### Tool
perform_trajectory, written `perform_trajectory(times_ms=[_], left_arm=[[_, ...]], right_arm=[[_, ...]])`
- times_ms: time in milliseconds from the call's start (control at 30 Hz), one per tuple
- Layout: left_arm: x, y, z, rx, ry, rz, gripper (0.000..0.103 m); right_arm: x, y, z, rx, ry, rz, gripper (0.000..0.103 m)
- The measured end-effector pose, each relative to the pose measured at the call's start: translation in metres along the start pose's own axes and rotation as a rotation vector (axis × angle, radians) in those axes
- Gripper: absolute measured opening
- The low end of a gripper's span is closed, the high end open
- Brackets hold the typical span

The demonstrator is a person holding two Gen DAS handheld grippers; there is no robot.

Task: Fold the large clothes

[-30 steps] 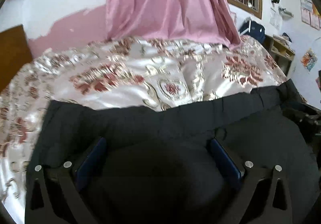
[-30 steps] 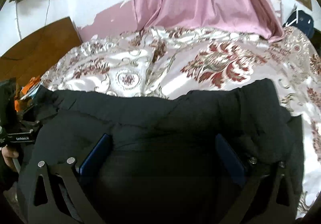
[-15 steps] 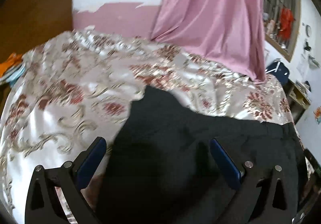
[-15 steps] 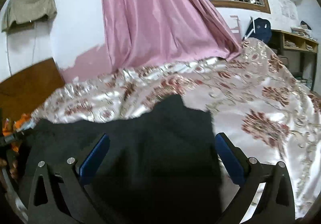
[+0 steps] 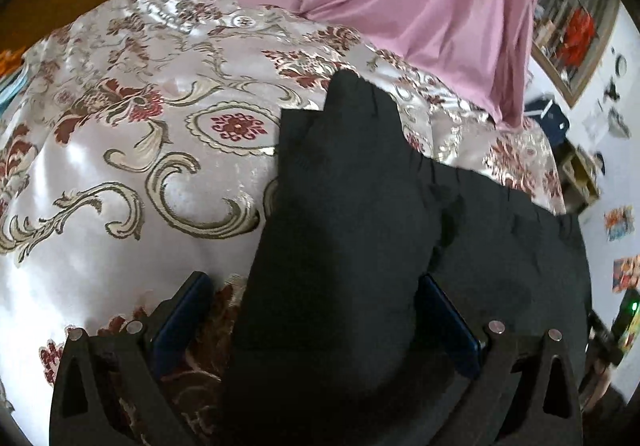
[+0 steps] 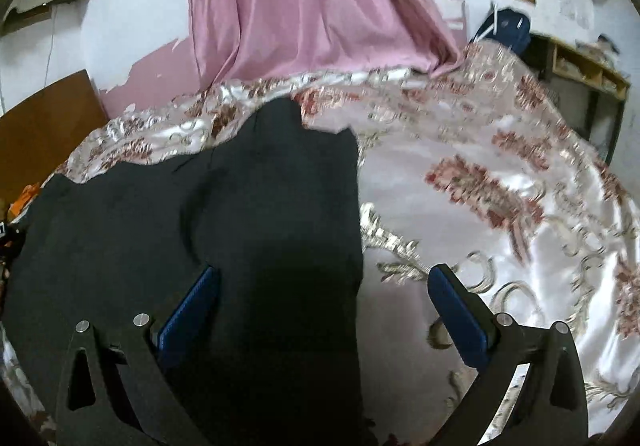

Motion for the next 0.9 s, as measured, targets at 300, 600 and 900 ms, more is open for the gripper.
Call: perform_trajectory(times_ms=[300, 600, 900], left_arm=[[-0.011, 0.000, 0.006, -0.019, -0.042, -0.014, 0.103], [-0.014, 0.000, 0.006, -0.025, -0.055, 0.002, 0.103], [-0.015, 0.001, 0.007, -0.036, -0.064, 0.016, 0.103]], right_arm=[[-0.015, -0.014, 0.001, 0.162, -0.098, -0.085, 0.102], [-0.018, -0.015, 0.000, 0.170, -0.111, -0.073, 0.102], [-0.018, -0.015, -0.001, 0.199, -0.126, -0.073, 0.102]])
Point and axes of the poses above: each gripper's, at about its wrist camera, not at the fingertips, and y roughly against the way its jaws point, z to its right, x to its top, the point moved 9 cm from there along -y, roughly the way its jaws point, and after that the axes turned 15 degrees about -x, right-handed, at the moved point
